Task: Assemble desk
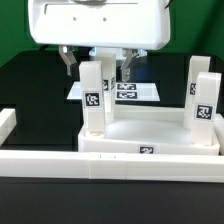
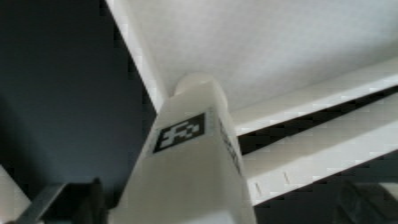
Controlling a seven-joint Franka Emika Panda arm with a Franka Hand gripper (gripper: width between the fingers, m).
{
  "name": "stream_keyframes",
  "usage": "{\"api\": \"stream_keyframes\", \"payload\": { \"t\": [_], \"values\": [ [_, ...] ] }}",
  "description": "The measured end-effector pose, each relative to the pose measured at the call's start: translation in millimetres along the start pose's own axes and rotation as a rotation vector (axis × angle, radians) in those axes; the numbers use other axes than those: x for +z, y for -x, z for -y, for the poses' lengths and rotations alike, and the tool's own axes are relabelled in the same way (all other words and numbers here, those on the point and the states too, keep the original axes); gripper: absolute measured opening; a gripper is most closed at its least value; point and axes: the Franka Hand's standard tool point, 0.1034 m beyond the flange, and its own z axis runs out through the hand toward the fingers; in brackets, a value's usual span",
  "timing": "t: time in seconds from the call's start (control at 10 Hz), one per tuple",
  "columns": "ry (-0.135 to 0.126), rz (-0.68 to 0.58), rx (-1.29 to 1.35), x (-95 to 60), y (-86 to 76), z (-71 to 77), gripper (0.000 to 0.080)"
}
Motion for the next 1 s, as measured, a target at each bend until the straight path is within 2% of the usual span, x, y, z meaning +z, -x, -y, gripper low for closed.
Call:
{"api": "stream_keyframes", "payload": {
  "t": [0.5,0.6,0.7,0.8,0.9,1.0],
  "values": [
    [0.006,0.0,-0.328,-0.1,-0.9,-3.5,0.0649],
    [0.006,0.0,-0.365,-0.1,-1.4,-4.9,0.0529],
    [0.006,0.0,-0.396,-0.1,-1.6,-5.7,0.0529],
    [0.006,0.001,-0.394,-0.1,-1.5,-5.5,0.039],
    [0.006,0.001,-0.394,-0.1,-1.5,-5.6,0.0288],
    [0.006,0.001,-0.394,-0.1,-1.5,-5.6,0.0288]
  ]
}}
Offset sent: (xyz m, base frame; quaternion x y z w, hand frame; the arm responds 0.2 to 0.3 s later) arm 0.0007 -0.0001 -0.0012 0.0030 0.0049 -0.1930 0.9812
